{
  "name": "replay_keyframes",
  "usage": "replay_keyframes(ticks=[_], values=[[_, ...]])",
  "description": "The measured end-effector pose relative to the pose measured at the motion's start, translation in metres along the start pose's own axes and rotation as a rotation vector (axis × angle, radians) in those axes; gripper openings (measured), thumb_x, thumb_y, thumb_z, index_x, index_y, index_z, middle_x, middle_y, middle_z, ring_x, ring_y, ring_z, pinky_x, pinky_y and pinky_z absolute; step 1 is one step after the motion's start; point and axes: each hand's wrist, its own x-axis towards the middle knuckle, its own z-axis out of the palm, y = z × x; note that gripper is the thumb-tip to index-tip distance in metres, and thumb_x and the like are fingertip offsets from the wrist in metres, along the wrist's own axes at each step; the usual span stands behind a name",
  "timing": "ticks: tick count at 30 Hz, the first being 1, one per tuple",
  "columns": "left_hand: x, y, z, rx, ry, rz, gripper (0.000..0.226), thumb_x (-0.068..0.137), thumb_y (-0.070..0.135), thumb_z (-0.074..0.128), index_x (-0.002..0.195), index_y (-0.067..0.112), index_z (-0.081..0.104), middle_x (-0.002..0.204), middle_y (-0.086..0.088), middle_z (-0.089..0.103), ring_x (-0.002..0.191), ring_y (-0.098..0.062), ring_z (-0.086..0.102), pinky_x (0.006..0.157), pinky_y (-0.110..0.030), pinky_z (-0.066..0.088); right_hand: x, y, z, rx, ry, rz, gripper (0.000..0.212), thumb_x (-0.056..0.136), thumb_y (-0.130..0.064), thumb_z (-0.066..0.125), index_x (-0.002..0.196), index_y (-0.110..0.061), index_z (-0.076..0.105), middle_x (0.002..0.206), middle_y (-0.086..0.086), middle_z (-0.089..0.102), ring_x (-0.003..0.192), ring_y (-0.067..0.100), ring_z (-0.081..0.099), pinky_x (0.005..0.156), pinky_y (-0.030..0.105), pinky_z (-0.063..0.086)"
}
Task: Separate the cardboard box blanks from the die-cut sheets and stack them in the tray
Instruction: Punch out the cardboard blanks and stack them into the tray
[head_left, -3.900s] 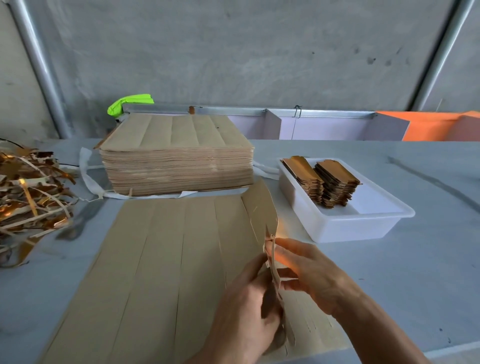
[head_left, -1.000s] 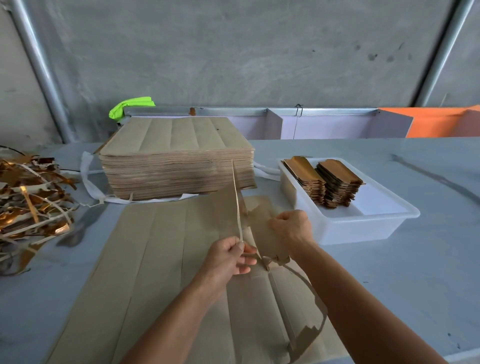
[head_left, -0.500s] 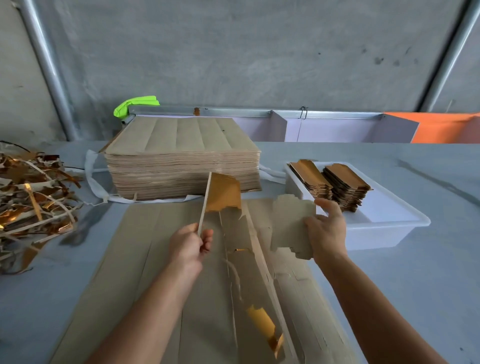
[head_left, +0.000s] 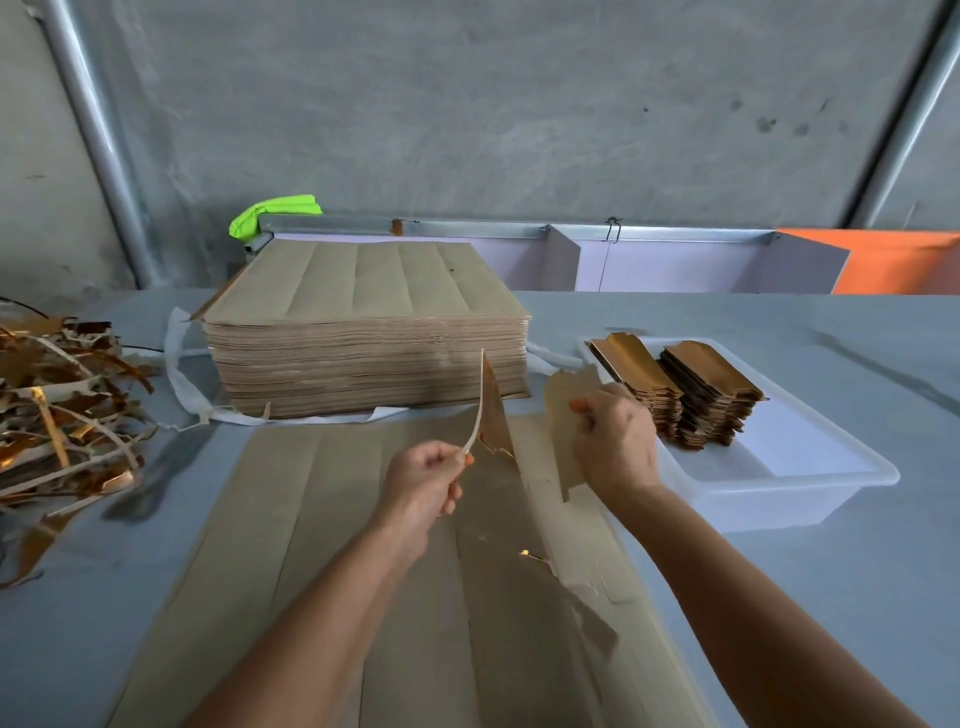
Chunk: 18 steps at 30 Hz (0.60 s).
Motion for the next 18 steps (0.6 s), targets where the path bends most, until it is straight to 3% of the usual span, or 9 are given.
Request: replay_keyframes(ticks=[3,5,7,9,12,15,18], values=[[0.003,0.002,0.004,-0.133,-0.066,-0.039,0.016,0.091,0.000,0.051,0.089,0.010,0.063,0.086,0.001,0.064,0.081,-0.014,0.059,0.062,-0.025,0.045,0.010,-0.011,0.016,-0.092,-0.095,-0.038,0.022,0.090,-0.004,0.049,0.095,0.000,0.070,0.115,0.011,0.060,0.083,0.021,0.054,0.069,0.024,0.038],[0.005,0.004,0.005,-0.218,-0.151,-0.014,0.021,0.090,-0.004,0.046,0.079,0.007,0.060,0.108,0.004,0.065,0.102,-0.015,0.059,0.078,-0.032,0.048,0.013,-0.018,0.026,-0.083,-0.148,-0.064,0.022,0.092,-0.017,0.052,0.089,-0.002,0.068,0.107,0.009,0.060,0.078,0.017,0.049,0.067,0.025,0.037],[0.007,0.005,0.005,-0.318,-0.232,0.009,0.026,0.090,-0.007,0.039,0.069,0.004,0.051,0.115,-0.002,0.063,0.104,-0.015,0.057,0.092,-0.038,0.046,0.012,-0.022,0.034,-0.040,-0.216,-0.092,0.030,0.091,-0.032,0.055,0.095,-0.005,0.068,0.103,0.006,0.059,0.082,0.018,0.054,0.070,0.027,0.044],[0.010,0.004,0.003,-0.466,-0.290,-0.012,0.029,0.090,-0.007,0.033,0.066,0.005,0.045,0.099,-0.013,0.057,0.099,-0.021,0.052,0.096,-0.045,0.044,0.011,-0.024,0.038,0.051,-0.294,-0.080,0.033,0.090,-0.039,0.057,0.100,-0.010,0.070,0.100,0.004,0.060,0.087,0.018,0.058,0.073,0.026,0.049],[0.012,0.004,0.001,-0.605,-0.372,-0.037,0.029,0.089,-0.002,0.028,0.066,0.009,0.040,0.095,-0.014,0.051,0.108,-0.025,0.050,0.100,-0.050,0.041,0.009,-0.023,0.038,0.304,-0.386,-0.012,0.030,0.088,-0.042,0.059,0.096,-0.016,0.071,0.087,-0.003,0.067,0.081,0.013,0.063,0.061,0.018,0.045],[0.013,0.004,0.000,-0.620,-0.425,-0.055,0.027,0.089,0.000,0.026,0.068,0.008,0.040,0.102,-0.016,0.053,0.115,-0.027,0.052,0.100,-0.051,0.042,0.009,-0.023,0.039,0.425,-0.428,-0.013,0.031,0.087,-0.044,0.061,0.098,-0.017,0.073,0.088,-0.005,0.070,0.080,0.008,0.065,0.063,0.015,0.044],[0.013,0.005,0.000,-0.547,-0.427,-0.027,0.028,0.091,0.001,0.026,0.067,0.007,0.041,0.110,-0.021,0.055,0.121,-0.032,0.051,0.098,-0.049,0.044,0.010,-0.025,0.039,0.394,-0.397,-0.057,0.030,0.085,-0.043,0.063,0.096,-0.017,0.073,0.085,-0.007,0.069,0.075,0.003,0.064,0.056,0.009,0.042]])
